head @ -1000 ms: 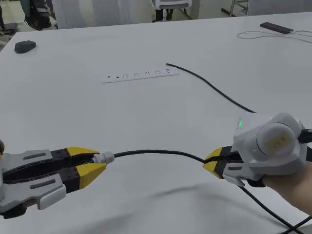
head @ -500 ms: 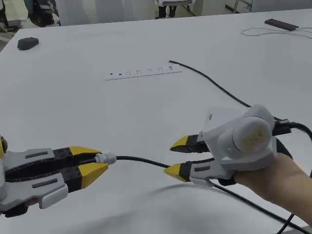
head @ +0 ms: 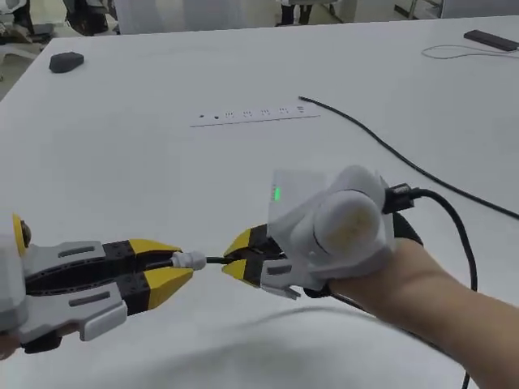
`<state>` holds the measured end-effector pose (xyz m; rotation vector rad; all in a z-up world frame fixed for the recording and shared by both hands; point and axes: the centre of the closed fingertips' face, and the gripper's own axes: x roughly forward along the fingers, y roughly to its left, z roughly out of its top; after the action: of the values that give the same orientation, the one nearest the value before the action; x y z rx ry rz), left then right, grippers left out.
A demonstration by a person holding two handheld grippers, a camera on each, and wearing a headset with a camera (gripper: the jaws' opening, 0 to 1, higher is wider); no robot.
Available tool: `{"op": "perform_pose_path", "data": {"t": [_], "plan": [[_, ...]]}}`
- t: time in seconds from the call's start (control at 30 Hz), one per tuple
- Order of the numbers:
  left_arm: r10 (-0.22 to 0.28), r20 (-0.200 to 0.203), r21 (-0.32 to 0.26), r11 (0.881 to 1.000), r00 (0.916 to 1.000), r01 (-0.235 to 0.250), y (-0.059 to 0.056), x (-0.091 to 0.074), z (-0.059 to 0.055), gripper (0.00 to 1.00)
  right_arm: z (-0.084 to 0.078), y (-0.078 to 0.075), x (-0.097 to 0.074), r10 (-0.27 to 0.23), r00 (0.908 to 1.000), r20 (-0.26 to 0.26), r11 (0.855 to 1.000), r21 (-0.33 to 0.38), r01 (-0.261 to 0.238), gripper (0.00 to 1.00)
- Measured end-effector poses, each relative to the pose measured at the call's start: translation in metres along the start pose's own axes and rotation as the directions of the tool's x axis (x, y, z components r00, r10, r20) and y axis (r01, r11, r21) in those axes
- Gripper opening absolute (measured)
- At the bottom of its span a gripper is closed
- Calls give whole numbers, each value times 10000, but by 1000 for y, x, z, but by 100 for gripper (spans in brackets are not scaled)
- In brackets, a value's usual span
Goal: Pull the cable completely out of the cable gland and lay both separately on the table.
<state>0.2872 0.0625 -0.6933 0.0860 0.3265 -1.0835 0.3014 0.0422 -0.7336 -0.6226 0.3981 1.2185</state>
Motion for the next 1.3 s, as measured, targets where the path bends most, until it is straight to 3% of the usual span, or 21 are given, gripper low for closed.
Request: {"op": "perform_pose_path", "data": {"t": [0.17, 0.4, 0.47, 0.57, 0.73, 0.83, 0.9, 0.93, 1.07, 1.1, 1.2, 1.23, 1.27, 1.3], "plan": [[166, -132, 113, 9998, 9998, -165, 2, -6, -2, 14, -1, 1, 3, 196, 9996, -225, 9995, -242, -201, 0], [572, 193, -139, 9983, 9982, -570, 11, -26, 3, 14, -2, -8, 6, 257, 9981, -560, 9981, -538, -287, 0], [975, 322, 7, 9952, 9947, -976, 18, -36, 4, 14, -3, -14, 7, 269, 9972, -692, 9977, -605, -311, 0], [1606, 615, -226, 9869, 9851, -1595, 28, -53, 6, 14, 0, -25, 10, 225, 9971, -725, 9971, -709, -276, 0], [2348, 701, -489, 9715, 9695, -2318, 38, -81, -4, 14, 33, -51, 18, 7, 10000, 10, 9984, -565, -6, 0], [2704, 772, -656, 9618, 9596, -2657, 45, -92, -11, 14, 50, -57, 29, 92, 9999, 121, 9968, -799, -82, 0], [2974, 591, -765, 9531, 9529, -2927, 51, -97, -18, 14, 65, -57, 36, 347, 9981, 511, 9975, -629, -314, 0], [3129, 702, -852, 9480, 9472, -3068, 55, -101, -19, 14, 73, -58, 40, 372, 9964, 759, 9980, -536, -332, 0], [3602, 683, -902, 9310, 9304, -3538, 65, -108, -23, 14, 108, -65, 59, 611, 9810, 1841, 9981, -65, -610, 0], [3623, 644, -912, 9300, 9298, -3561, 67, -108, -25, 14, 115, -66, 65, 662, 9764, 2056, 9975, 89, -695, 0], [3864, 568, -960, 9199, 9206, -3802, 75, -107, -31, 14, 126, -81, 81, 218, 9709, 2384, 9984, 452, -335, 0], [3958, 527, -957, 9159, 9168, -3899, 77, -106, -34, 14, 129, -83, 85, 205, 9661, 2573, 9965, 726, -405, 0], [4194, 391, -894, 9055, 9070, -4148, 82, -106, -38, 14, 133, -82, 92, 264, 9601, 2784, 9917, 1135, -602, 0], [4229, 281, -859, 9038, 9057, -4194, 85, -104, -42, 14, 135, -84, 99, 282, 9542, 2980, 9883, 1348, -713, 0]]}}
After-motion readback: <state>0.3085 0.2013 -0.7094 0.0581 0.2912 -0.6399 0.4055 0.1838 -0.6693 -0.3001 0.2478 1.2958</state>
